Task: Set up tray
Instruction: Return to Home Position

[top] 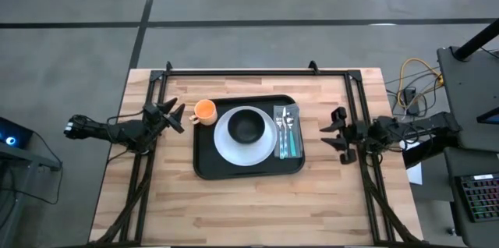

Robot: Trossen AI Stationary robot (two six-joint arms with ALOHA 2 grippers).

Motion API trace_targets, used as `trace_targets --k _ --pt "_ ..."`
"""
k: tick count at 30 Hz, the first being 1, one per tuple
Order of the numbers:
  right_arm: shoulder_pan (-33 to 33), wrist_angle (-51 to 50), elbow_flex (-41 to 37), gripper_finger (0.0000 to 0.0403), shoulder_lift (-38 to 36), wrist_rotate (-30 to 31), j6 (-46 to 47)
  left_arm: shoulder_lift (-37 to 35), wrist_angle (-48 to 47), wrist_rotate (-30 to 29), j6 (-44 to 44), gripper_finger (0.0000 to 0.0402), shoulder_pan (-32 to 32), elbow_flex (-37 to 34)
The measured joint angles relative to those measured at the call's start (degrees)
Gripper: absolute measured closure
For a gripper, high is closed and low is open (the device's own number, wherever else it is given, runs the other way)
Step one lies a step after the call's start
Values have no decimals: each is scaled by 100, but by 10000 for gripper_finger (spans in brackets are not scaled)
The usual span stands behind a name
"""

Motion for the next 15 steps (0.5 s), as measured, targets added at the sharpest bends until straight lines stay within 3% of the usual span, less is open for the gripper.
trace_targets --k 7,15 --pt "12 -198 0 275 10 -503 376 0 -7 -48 135 194 2 -2" --pt "209 -219 0 275 -33 -537 483 0 -9 -48 334 194 1 -2"
